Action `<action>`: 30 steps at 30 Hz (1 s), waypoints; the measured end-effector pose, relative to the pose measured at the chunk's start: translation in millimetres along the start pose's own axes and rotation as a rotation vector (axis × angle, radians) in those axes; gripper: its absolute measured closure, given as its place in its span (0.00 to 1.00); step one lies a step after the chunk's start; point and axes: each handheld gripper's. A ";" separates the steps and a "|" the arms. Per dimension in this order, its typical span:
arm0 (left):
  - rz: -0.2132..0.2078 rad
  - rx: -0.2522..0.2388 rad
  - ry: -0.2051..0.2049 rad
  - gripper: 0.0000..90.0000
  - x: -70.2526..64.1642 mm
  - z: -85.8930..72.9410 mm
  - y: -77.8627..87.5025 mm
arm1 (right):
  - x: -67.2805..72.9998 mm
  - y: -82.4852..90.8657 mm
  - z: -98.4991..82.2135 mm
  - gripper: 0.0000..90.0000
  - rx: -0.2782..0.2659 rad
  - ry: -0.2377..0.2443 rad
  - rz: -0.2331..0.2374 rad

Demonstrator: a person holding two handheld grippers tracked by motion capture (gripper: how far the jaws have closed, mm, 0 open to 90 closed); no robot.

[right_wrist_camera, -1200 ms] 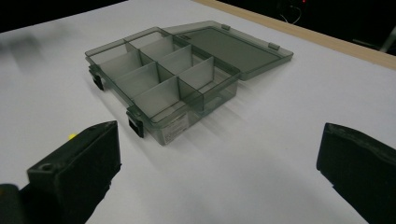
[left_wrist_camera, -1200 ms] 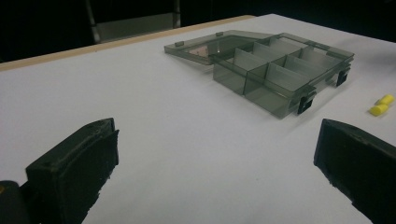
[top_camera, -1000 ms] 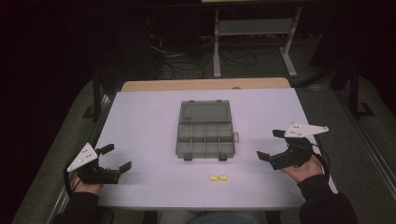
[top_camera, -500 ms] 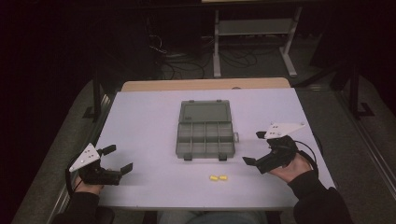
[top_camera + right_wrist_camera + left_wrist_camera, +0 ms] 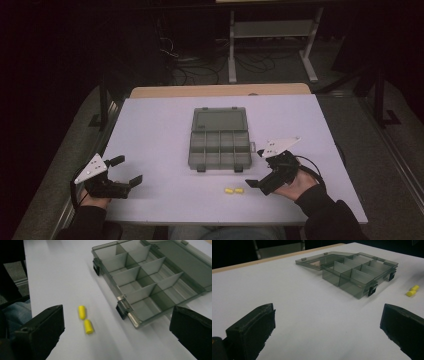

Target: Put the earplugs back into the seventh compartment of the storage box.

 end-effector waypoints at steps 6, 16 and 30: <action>0.001 0.000 -0.001 0.00 0.0 0.1 0.2 | 6.7 -8.9 -0.2 0.00 0.034 0.024 0.013; -0.002 -0.001 0.001 0.00 0.4 -0.1 0.2 | 14.2 -24.1 -1.8 0.00 0.091 0.051 0.039; -0.013 -0.003 0.006 0.00 0.4 -0.5 -0.3 | 19.3 -42.9 -5.2 0.00 0.183 0.076 0.068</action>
Point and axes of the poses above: each handheld gripper's, and its own axes: y roughly backward along the jaws, z roughly out of its top, x roughly to its left, and after that the axes turned 14 degrees about -y, right-handed
